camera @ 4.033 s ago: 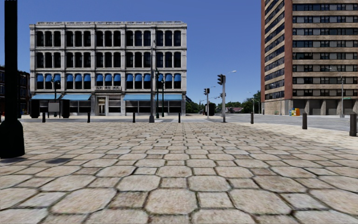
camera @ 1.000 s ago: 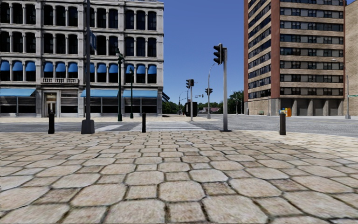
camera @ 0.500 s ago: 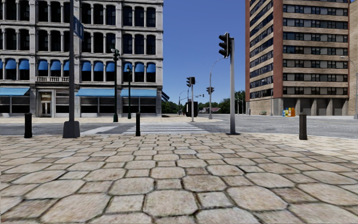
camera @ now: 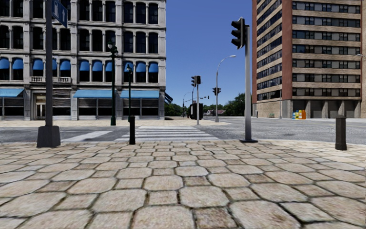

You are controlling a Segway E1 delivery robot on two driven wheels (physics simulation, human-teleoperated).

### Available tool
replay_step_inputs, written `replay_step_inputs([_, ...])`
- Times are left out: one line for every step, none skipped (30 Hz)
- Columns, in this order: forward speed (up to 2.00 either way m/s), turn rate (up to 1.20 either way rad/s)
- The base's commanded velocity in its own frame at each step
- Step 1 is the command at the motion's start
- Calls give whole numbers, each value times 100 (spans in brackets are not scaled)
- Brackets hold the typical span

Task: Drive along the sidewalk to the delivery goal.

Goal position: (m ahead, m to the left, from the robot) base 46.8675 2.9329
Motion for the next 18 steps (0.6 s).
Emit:
replay_step_inputs([200, 0])
replay_step_inputs([200, 0])
replay_step_inputs([200, 0])
replay_step_inputs([200, 0])
replay_step_inputs([200, 0])
replay_step_inputs([200, 0])
replay_step_inputs([200, 0])
replay_step_inputs([200, 0])
replay_step_inputs([200, 0])
replay_step_inputs([200, 0])
replay_step_inputs([200, 0])
replay_step_inputs([200, 0])
replay_step_inputs([200, 0])
replay_step_inputs([200, 0])
replay_step_inputs([200, 0])
replay_step_inputs([200, 0])
replay_step_inputs([200, 0])
replay_step_inputs([200, 0])
